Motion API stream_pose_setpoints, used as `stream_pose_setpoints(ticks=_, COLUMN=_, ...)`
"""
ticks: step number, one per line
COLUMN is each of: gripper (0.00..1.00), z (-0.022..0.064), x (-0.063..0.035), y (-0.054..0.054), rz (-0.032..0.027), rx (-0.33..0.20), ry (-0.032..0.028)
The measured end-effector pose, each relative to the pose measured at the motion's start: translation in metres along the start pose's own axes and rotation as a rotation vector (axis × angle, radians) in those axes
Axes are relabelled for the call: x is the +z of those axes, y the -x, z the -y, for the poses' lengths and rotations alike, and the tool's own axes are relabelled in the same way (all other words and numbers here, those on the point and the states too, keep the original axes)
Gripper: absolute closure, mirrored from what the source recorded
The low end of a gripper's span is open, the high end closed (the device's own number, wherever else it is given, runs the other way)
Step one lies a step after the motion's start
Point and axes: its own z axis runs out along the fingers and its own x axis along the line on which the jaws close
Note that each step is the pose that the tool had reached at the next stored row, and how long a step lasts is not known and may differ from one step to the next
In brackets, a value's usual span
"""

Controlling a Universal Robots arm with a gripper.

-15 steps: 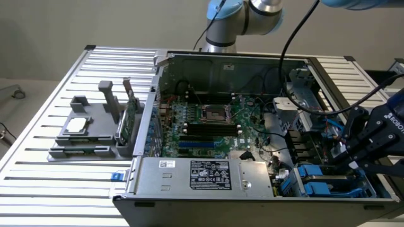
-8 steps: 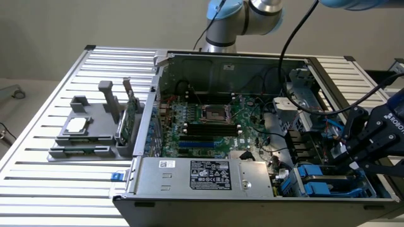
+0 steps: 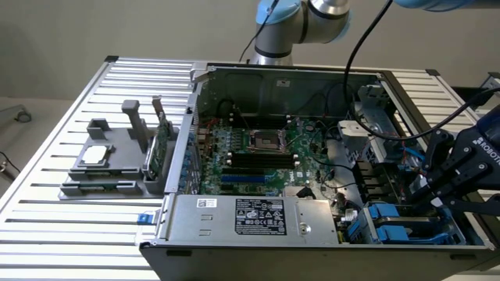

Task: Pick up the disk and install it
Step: 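Insert the first disk wire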

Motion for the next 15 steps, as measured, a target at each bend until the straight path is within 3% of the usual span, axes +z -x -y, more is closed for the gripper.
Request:
stream_pose_setpoints(ticks=9, gripper=0.83, z=-0.0003, x=-0.0002, y=0.0000, rz=-0.0025, rx=0.004, ry=-0.0001)
stream_pose_setpoints(ticks=15, gripper=0.83, z=-0.0004, x=-0.0002, y=0.0000, rz=-0.0135, rx=0.035, ry=-0.0009)
